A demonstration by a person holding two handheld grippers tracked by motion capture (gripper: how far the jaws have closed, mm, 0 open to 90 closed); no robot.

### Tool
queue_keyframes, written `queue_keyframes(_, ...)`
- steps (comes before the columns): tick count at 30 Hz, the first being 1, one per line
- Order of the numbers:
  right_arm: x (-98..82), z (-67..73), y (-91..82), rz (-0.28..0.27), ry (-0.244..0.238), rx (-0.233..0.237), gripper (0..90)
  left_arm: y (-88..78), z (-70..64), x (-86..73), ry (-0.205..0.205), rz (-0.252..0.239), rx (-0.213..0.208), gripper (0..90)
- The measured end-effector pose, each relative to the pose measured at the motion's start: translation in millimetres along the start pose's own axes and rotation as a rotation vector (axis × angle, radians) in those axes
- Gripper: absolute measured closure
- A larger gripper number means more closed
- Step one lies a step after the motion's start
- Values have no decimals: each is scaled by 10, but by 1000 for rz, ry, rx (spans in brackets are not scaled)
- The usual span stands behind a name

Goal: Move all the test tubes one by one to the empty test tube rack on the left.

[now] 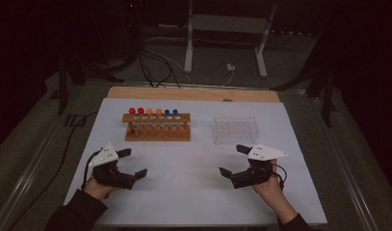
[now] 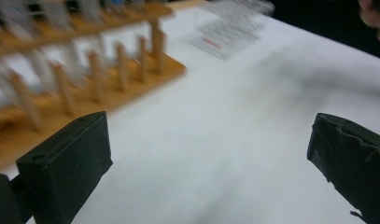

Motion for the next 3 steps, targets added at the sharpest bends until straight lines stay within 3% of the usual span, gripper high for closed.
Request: queue_keyframes(3,-48,-13,4,-1,-1,-18,0,37,-66,-104,7,8,-30,6)
Point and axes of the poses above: each handheld gripper's, and its own axes: y roughly forward along the jaws, x roughly out of its top, z roughly to its left, the point moved 2 cm from there along y, roughly forward along the jaws, and after that the axes turned 4 degrees about x, right-handed, at the moved point
